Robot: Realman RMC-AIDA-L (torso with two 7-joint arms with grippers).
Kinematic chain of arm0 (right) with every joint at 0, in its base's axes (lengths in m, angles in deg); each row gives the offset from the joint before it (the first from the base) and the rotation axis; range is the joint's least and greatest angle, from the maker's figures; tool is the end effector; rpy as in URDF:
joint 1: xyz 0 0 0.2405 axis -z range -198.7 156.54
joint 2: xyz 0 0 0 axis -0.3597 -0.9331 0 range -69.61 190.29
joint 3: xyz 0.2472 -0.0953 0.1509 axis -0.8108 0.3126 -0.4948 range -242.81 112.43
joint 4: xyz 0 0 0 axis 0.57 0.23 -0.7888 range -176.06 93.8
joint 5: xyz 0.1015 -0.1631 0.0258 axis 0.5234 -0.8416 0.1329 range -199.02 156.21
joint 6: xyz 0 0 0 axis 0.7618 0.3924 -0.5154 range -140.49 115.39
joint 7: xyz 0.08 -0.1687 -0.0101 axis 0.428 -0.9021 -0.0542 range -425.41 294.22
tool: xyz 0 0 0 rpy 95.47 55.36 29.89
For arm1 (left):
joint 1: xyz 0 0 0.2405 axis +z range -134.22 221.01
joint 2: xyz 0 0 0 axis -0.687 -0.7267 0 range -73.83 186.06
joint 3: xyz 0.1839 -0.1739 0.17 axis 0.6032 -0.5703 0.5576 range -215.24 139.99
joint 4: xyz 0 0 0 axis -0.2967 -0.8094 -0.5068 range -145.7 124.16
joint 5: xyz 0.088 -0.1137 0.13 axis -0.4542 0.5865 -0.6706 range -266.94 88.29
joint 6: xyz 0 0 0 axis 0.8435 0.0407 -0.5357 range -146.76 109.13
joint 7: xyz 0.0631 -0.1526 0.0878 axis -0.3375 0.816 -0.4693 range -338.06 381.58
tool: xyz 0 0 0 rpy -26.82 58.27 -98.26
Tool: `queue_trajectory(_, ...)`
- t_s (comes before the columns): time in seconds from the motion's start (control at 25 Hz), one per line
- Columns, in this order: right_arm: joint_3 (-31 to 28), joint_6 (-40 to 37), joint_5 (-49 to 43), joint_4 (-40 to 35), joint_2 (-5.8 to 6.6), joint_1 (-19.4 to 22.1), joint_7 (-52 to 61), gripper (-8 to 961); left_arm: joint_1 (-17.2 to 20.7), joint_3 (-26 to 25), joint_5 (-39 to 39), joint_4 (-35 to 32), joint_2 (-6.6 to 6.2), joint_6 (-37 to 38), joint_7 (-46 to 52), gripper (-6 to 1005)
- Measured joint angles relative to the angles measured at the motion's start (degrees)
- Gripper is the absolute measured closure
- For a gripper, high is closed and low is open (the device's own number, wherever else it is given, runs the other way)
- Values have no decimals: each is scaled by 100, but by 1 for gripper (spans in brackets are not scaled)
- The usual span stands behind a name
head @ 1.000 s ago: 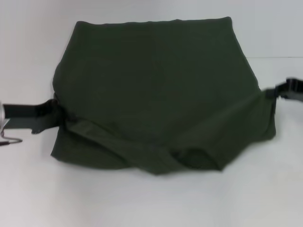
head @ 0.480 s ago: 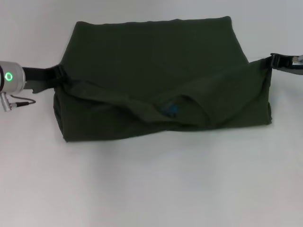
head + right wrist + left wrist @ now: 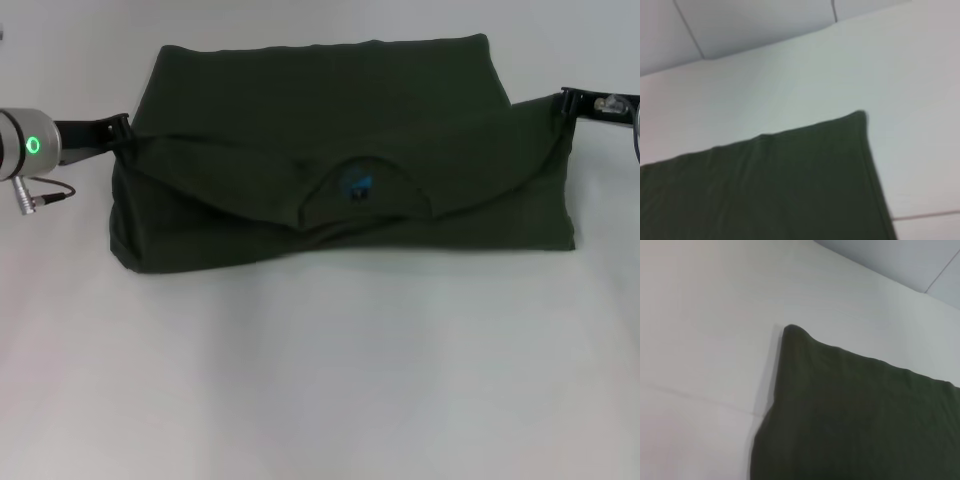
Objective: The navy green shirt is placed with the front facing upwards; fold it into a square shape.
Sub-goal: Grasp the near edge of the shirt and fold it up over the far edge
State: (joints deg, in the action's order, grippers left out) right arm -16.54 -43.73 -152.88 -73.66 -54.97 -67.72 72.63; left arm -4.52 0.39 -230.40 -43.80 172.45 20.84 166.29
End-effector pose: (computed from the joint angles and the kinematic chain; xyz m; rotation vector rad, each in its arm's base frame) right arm 0.2970 0.5333 0.0001 -1.7721 1.2658 0.3937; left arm -0.3025 0.5206 -0.0092 -1.7512 -1.4573 -0.4047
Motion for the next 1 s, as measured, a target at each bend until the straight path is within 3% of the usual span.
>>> queue_trajectory(0.68,167,472,-18,268,103,-367,-59,921,-193,181,-3,81,-10,-648,-771,986)
queue_trajectory(1.0,582,770,-18,346,40,-410,-60,921,-231,276,-7,133,72,-913,-1103,986)
